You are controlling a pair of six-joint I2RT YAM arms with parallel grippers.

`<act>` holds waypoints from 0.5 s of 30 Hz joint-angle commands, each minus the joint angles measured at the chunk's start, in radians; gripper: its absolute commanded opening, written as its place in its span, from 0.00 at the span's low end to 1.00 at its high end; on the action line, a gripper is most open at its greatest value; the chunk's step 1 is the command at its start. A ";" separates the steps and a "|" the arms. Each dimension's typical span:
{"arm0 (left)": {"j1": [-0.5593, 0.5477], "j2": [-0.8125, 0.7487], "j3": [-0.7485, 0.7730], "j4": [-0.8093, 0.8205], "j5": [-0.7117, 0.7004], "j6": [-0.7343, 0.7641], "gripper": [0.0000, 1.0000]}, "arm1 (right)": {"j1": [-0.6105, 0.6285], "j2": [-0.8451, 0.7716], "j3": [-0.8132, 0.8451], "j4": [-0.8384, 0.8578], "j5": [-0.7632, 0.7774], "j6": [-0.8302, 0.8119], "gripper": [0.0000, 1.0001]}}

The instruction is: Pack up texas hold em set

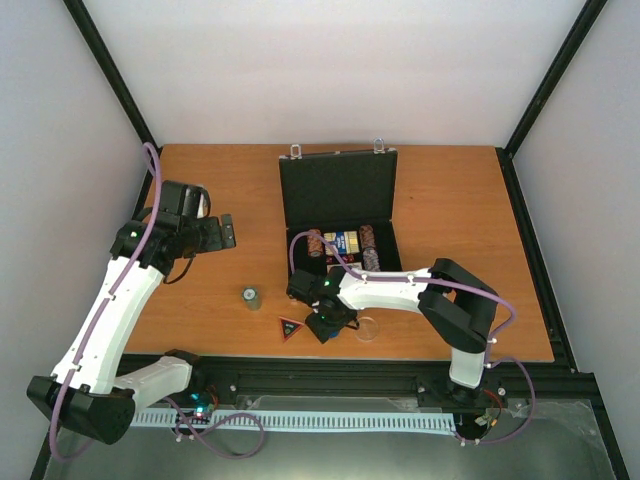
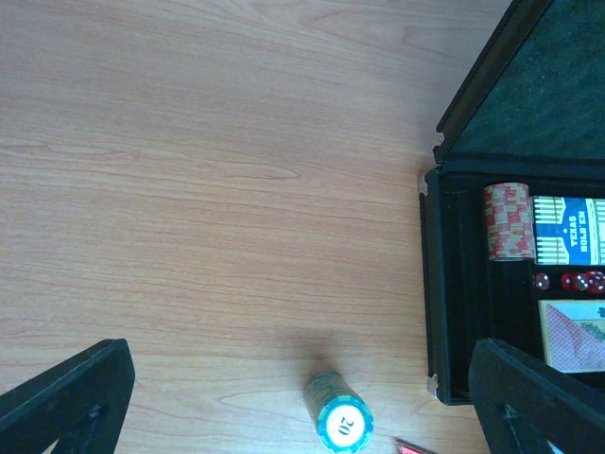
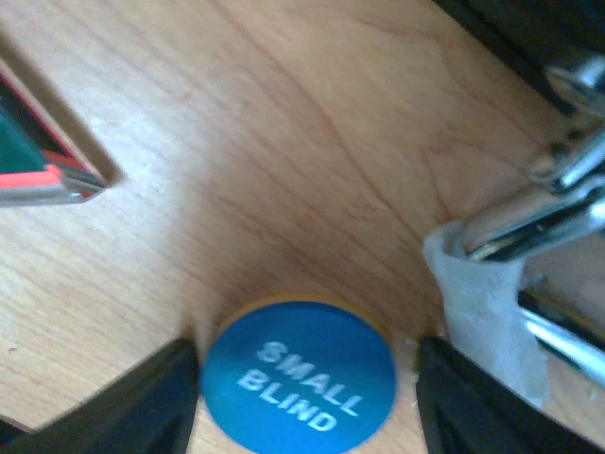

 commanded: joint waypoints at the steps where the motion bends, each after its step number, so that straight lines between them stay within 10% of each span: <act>1: 0.003 0.000 0.015 -0.003 0.000 0.005 1.00 | 0.008 0.024 -0.004 0.008 0.011 0.004 0.58; 15: 0.003 -0.009 0.001 0.000 -0.001 -0.011 1.00 | 0.008 -0.006 0.019 -0.037 0.029 -0.003 0.40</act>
